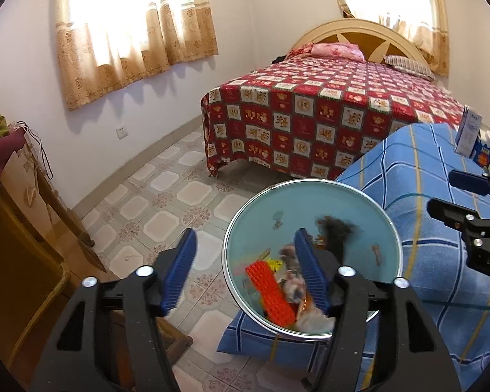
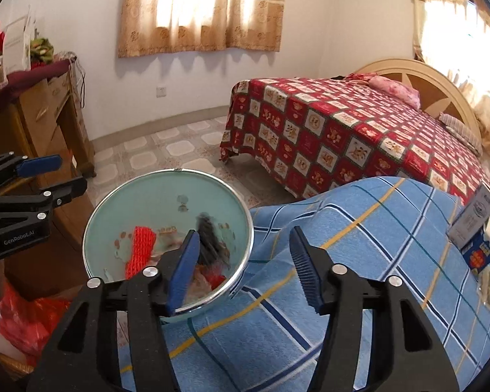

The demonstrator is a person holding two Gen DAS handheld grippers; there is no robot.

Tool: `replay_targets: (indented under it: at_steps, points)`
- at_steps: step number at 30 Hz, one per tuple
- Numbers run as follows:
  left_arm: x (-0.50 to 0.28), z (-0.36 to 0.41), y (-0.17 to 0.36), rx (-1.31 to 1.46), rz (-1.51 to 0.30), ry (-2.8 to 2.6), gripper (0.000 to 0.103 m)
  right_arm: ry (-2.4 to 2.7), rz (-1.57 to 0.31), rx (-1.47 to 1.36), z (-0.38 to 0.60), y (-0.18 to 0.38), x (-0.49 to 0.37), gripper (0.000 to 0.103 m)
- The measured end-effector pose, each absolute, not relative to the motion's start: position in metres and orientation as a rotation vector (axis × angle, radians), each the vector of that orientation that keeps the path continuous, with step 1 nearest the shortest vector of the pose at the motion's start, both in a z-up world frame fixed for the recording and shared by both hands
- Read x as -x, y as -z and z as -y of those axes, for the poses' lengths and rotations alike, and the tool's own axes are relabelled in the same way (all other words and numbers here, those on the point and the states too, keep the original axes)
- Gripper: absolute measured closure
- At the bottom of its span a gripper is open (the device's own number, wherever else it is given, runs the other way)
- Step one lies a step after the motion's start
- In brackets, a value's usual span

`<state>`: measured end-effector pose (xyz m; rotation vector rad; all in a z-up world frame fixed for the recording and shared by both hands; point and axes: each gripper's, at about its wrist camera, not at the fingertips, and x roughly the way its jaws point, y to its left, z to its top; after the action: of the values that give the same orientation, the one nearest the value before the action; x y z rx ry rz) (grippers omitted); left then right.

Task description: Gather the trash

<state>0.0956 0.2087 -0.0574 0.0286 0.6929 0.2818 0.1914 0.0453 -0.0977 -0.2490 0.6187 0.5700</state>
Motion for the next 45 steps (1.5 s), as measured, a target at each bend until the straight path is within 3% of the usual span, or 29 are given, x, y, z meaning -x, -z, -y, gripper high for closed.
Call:
replay_targets:
  at_steps: [6, 12, 45]
  points:
    - [-0.077, -0.197, 0.028, -0.026, -0.604, -0.28, 0.012, -0.502, -0.551, 0.185, -0.013, 0.075, -0.167, 0.033]
    - [-0.058, -0.186, -0.002, -0.014, -0.508, -0.282, 0.008, -0.442, -0.457, 0.137, 0.019, 0.052, -0.141, 0.027]
    - [-0.049, -0.174, -0.015, -0.032, -0.479, -0.281, 0.006, -0.398, -0.415, 0.091, 0.058, 0.027, -0.127, 0.024]
